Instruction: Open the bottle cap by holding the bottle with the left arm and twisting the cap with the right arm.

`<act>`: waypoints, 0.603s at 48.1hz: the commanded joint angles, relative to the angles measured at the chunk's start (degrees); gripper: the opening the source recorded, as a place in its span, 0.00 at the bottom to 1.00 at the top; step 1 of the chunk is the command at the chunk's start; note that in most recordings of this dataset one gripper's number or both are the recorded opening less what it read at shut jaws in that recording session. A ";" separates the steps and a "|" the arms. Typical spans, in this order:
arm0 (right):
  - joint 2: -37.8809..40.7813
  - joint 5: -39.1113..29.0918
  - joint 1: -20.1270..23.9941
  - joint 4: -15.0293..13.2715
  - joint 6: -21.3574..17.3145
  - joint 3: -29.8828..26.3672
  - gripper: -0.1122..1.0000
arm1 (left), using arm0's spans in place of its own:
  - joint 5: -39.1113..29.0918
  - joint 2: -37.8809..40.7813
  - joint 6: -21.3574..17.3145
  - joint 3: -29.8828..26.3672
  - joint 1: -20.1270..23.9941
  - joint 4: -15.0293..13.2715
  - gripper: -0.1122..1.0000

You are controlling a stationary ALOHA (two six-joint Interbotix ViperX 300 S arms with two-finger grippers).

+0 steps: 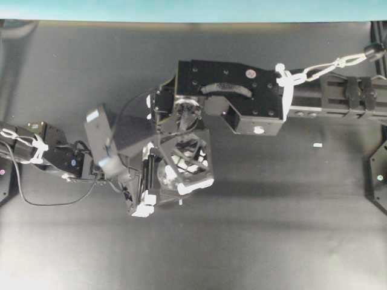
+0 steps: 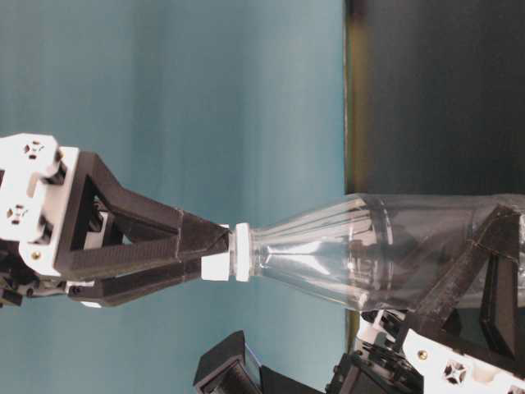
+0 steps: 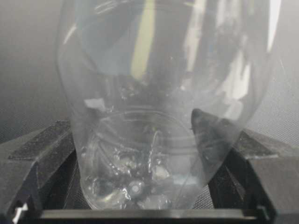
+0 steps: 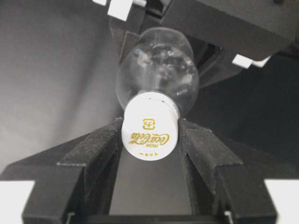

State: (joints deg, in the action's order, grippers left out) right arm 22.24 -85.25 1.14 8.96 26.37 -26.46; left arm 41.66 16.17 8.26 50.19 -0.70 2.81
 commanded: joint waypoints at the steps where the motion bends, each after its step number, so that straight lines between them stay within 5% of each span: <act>1: -0.18 1.41 4.13 -0.09 3.43 0.53 0.42 | -0.88 0.35 0.97 0.35 0.00 -0.18 0.84; 11: -1.32 3.60 4.31 -1.14 9.32 2.72 0.42 | -1.76 0.35 1.23 0.18 -0.62 -0.18 0.84; 29: -1.93 3.96 4.22 -1.05 9.49 3.87 0.42 | -2.02 0.35 1.14 0.18 -0.79 -0.18 0.84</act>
State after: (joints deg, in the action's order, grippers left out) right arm 20.39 -81.47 1.49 7.82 35.51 -22.76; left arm 40.78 16.17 9.14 50.10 -1.32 2.64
